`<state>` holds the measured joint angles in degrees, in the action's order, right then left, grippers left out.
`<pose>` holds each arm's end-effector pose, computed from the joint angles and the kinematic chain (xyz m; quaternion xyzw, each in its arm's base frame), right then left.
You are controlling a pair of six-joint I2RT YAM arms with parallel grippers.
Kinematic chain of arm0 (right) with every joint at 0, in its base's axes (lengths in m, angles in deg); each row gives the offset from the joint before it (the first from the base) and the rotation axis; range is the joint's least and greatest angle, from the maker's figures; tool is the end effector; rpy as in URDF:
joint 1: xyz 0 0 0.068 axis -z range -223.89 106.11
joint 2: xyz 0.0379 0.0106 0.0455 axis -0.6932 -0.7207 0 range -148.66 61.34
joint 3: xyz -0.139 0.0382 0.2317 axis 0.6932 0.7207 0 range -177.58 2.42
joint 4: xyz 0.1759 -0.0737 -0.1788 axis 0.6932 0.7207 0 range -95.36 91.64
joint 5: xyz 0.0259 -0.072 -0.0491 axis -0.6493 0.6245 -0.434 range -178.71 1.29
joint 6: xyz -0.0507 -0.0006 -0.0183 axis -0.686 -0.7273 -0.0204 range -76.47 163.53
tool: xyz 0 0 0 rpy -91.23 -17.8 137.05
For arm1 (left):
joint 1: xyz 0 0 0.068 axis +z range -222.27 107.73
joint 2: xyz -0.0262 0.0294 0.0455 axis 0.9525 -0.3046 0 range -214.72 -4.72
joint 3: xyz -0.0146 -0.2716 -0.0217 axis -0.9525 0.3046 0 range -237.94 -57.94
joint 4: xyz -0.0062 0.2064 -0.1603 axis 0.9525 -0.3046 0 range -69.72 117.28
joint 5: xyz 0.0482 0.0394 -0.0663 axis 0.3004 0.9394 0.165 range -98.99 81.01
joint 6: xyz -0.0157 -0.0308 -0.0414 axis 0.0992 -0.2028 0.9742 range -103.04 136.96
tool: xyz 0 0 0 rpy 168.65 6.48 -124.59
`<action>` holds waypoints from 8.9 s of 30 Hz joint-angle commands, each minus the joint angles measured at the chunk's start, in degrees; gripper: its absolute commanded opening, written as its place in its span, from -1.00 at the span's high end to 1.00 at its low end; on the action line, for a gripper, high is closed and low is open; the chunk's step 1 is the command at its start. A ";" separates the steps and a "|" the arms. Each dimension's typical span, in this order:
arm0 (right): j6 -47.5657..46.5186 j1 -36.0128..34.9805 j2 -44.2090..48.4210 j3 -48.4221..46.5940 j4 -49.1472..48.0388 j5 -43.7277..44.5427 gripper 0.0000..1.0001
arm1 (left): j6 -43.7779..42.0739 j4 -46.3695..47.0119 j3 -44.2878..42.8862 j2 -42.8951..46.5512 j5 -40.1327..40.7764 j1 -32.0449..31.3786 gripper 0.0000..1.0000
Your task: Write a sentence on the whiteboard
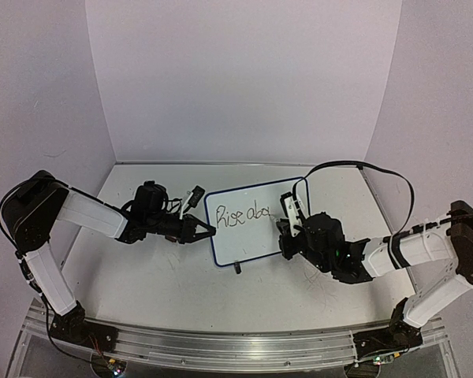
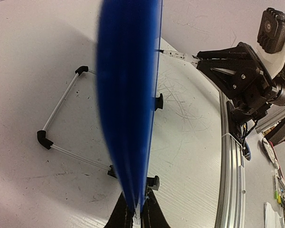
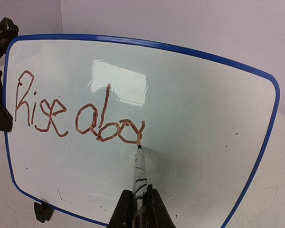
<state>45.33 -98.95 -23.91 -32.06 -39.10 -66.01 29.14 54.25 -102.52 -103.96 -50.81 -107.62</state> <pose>0.1840 0.2394 0.1936 -0.2488 0.7571 0.1385 0.5880 0.2653 -0.2174 0.1623 0.3414 0.7460 -0.4743 0.3192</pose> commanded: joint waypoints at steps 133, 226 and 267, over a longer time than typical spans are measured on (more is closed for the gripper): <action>2.36 2.94 1.94 1.64 -2.69 0.03 1.00 | -2.42 -3.86 -0.73 0.53 4.17 0.02 1.00; -5.63 4.48 16.70 6.03 -2.21 -9.04 1.00 | -2.81 -4.67 -0.82 0.15 5.29 -0.07 1.00; -4.83 6.87 7.31 0.49 -2.77 -0.58 1.00 | -4.09 -5.88 -1.05 0.55 5.78 -0.07 1.00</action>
<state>39.94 -92.78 -15.72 -29.41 -40.12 -66.84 28.26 52.78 -102.98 -103.68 -50.38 -107.84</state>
